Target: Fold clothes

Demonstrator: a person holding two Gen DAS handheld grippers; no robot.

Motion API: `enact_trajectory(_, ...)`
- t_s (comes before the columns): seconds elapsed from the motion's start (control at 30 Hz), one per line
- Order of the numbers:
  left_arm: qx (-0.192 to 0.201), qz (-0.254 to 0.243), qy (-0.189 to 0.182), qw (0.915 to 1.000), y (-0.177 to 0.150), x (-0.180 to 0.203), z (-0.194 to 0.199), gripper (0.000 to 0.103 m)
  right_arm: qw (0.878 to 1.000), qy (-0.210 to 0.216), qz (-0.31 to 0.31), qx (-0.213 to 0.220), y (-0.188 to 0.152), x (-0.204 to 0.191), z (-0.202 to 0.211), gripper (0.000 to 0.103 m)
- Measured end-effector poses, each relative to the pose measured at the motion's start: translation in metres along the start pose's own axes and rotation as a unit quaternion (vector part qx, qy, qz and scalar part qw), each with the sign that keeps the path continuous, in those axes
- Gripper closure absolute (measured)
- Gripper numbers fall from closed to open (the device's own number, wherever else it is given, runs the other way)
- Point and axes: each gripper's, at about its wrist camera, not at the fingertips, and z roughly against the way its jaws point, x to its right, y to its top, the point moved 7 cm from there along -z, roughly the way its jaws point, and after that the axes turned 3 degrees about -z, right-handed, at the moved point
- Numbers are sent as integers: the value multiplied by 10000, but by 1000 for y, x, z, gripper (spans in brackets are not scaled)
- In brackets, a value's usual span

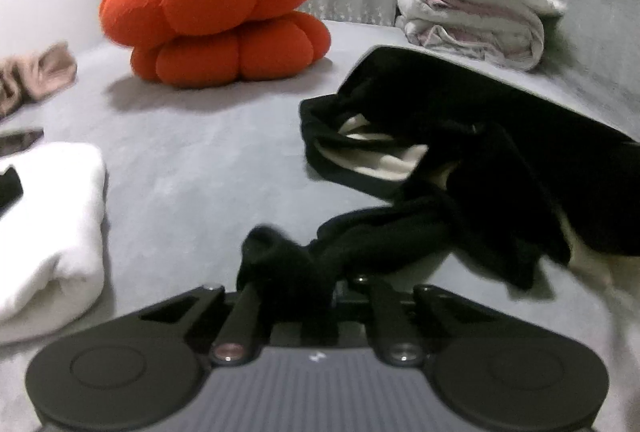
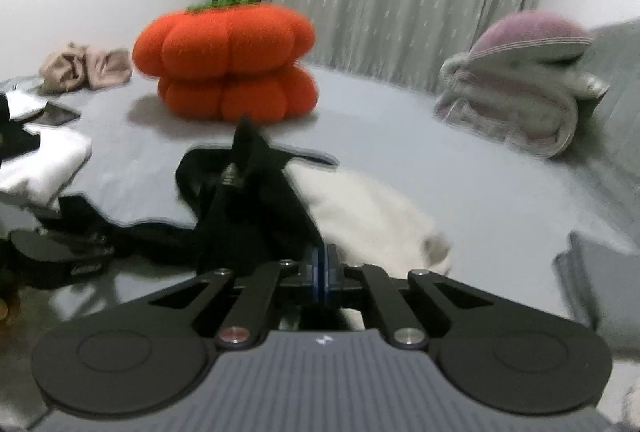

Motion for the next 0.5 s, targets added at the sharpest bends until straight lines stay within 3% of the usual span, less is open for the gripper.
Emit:
enact_trajectory(0.17,536,277,-67,9982,25,-15,35,95,9941,-513,-428,851,29,45,36,103)
enact_trajectory(0.33,444,455,-34,9980,21,-25,41,95,9694,-1132,-843,2009,58,94,97,103)
enact_trajectory(0.37,441,526,-81,9976,21,-25,43,95,9701,-1064,-927,1976,58,99,99,103)
enact_trajectory(0.4,428,594,-136,9972,21,-26,45,95,9776,-798,-943,1703,54,99,92,93)
enact_trajectory(0.47,303,688,-339,9966,22,-23,48,93,9906,-265,-865,1022,39,89,69,84)
enact_trajectory(0.5,229,732,-432,9961,22,-22,48,89,9940,-131,-813,721,30,83,57,64)
